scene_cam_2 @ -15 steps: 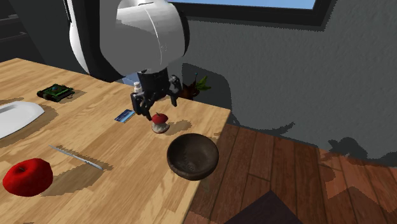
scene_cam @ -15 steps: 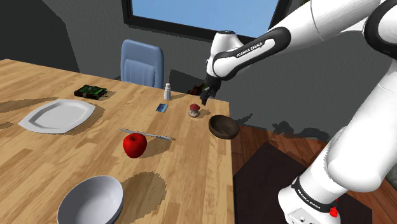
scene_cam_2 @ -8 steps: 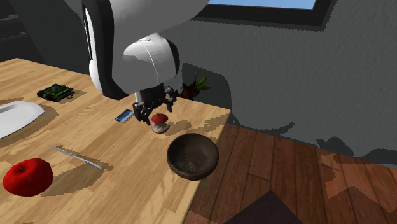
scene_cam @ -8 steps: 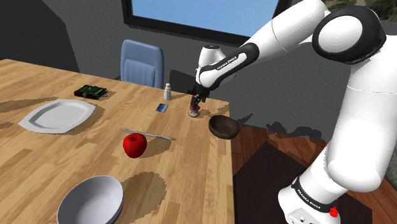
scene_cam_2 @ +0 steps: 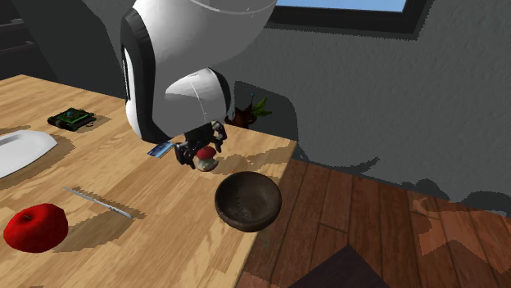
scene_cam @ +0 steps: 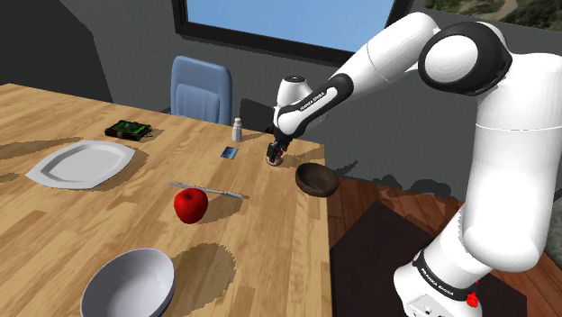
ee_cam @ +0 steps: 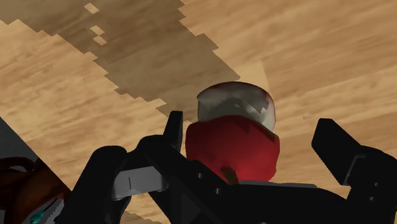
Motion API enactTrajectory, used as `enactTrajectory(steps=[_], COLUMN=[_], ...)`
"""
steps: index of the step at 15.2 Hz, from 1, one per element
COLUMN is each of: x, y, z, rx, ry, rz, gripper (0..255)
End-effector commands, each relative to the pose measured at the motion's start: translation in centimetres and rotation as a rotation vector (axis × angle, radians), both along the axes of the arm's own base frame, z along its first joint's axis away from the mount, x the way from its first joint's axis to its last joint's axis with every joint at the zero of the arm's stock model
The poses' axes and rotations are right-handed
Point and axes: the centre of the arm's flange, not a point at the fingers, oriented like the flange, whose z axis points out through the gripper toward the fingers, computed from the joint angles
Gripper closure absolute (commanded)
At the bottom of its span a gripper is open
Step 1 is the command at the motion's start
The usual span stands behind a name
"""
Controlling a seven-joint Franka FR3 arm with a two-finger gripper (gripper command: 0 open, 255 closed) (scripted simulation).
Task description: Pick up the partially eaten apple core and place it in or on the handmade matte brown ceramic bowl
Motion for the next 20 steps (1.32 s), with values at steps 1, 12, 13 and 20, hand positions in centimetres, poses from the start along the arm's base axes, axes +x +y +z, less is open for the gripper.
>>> enactTrajectory(steps=[1,12,13,20], x=[0.1,0.1,0.1,0.1], y=[-0.1,-0.1,-0.1,-0.1], z=[-0.5,-0.5,-0.5,1.1], rx=[0.000,0.000,0.000,0.000], ry=[-0.001,-0.001,-0.001,-0.001], rz=[0.000,0.000,0.000,0.000], gripper=[0,255,255,255])
